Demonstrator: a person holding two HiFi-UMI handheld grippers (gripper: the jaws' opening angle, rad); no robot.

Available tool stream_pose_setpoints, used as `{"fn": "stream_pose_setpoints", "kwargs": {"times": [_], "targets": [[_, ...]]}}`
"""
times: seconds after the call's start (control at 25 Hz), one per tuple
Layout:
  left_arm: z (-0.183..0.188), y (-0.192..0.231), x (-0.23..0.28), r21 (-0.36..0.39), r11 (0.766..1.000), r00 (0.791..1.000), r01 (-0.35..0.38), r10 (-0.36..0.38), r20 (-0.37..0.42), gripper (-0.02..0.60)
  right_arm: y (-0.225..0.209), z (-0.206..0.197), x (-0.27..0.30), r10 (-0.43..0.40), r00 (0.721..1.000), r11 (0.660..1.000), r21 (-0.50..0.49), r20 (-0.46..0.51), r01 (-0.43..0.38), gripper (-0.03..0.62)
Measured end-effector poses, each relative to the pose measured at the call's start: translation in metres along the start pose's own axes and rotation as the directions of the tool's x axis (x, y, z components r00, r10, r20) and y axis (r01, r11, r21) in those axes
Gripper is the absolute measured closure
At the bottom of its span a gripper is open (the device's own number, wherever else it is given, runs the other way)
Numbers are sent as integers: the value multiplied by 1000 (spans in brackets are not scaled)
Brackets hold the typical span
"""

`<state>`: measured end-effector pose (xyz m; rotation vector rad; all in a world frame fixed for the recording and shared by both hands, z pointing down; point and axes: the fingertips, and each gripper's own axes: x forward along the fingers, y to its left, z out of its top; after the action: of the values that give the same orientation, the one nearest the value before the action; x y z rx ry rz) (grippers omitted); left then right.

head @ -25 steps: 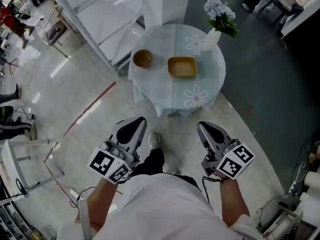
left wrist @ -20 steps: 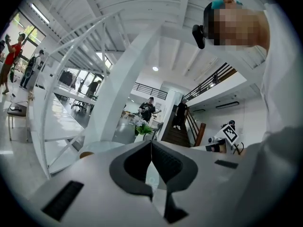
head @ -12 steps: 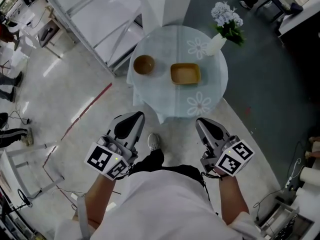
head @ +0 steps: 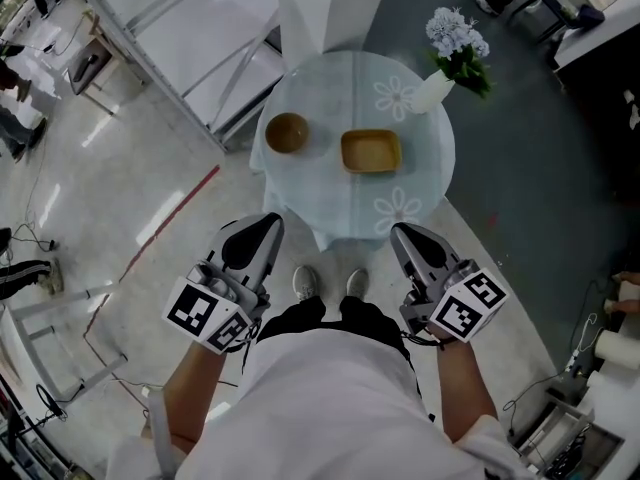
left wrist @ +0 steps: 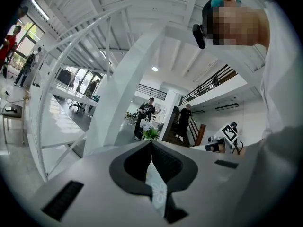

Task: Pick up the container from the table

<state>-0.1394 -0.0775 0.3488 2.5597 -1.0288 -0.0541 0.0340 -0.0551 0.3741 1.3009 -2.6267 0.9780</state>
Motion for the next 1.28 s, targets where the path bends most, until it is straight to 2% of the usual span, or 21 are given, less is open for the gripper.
{"fn": "stream_pose_setpoints", "kwargs": {"times": [0.48, 0.76, 1.08, 1.28], "targets": [[-6, 10, 27, -11, 999, 999, -48, 48, -19, 560, -33, 9, 25, 34, 998, 999, -34, -52, -36, 571], [-16, 16, 54, -27, 994, 993, -107, 105, -43, 560, -70, 6, 46, 54, 988, 993, -98, -145, -69, 571], [-41, 24, 82, -71, 976, 976, -206, 199, -88, 560, -116, -10, 76, 77, 951, 973, -184, -299, -136, 571], [-52, 30, 92, -94, 961, 963, -259, 249, -108, 560, -138, -25, 96, 67, 917, 935, -296, -394, -196, 571]]}}
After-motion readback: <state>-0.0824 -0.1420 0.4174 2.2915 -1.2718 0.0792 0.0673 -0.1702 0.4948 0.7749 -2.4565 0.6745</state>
